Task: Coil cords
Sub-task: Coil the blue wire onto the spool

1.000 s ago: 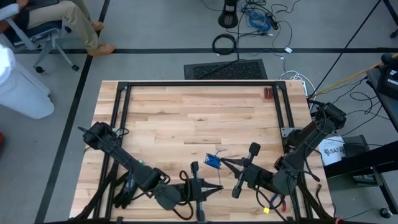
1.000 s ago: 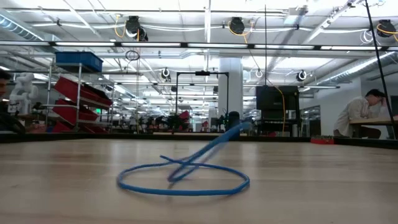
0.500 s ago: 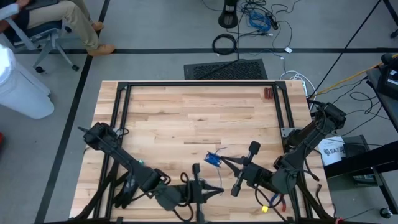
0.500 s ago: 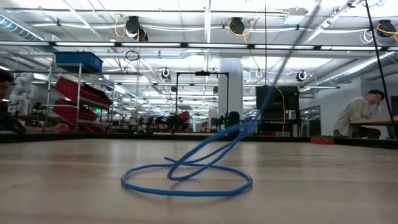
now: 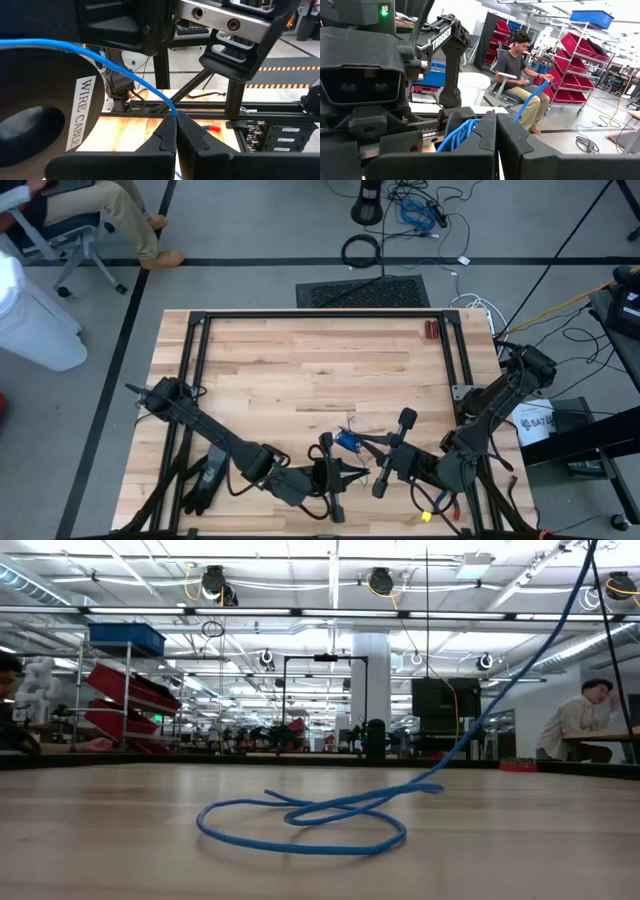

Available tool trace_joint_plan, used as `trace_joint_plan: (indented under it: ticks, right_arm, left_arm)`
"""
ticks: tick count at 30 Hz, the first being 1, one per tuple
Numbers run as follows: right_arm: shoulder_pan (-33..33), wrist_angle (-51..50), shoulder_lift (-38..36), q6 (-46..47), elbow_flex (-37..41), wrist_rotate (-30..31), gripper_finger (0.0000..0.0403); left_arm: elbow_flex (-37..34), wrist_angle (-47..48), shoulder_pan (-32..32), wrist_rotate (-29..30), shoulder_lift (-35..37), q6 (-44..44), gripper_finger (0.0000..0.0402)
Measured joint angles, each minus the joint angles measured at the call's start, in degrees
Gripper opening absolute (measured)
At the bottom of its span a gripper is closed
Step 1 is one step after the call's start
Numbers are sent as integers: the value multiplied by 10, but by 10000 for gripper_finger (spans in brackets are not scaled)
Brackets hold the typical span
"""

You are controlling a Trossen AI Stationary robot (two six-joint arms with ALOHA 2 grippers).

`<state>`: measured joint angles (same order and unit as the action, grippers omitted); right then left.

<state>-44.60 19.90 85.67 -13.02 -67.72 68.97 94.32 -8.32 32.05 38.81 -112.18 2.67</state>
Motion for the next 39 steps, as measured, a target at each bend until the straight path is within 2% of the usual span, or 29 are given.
trace_joint_plan:
  ticks: [11, 19, 23, 34, 39]
  right_arm:
    - [0, 0, 0, 0, 0, -2, 0]
    - [0, 0, 0, -5, 0, 2, 0]
    - [-2, 0, -1, -7, 0, 2, 0]
    - [-38, 14, -27, -23, 0, 1, 0]
    - [-59, 17, -40, -27, 0, 0, 0]
  left_arm:
    - [0, -3, 15, 2, 2, -3, 8]
    - [0, -1, 27, 3, 2, 0, 92]
    - [0, -2, 36, 3, 3, 0, 118]
    - [0, 1, 65, 5, 3, -3, 126]
    - [0, 3, 82, 5, 3, -45, 126]
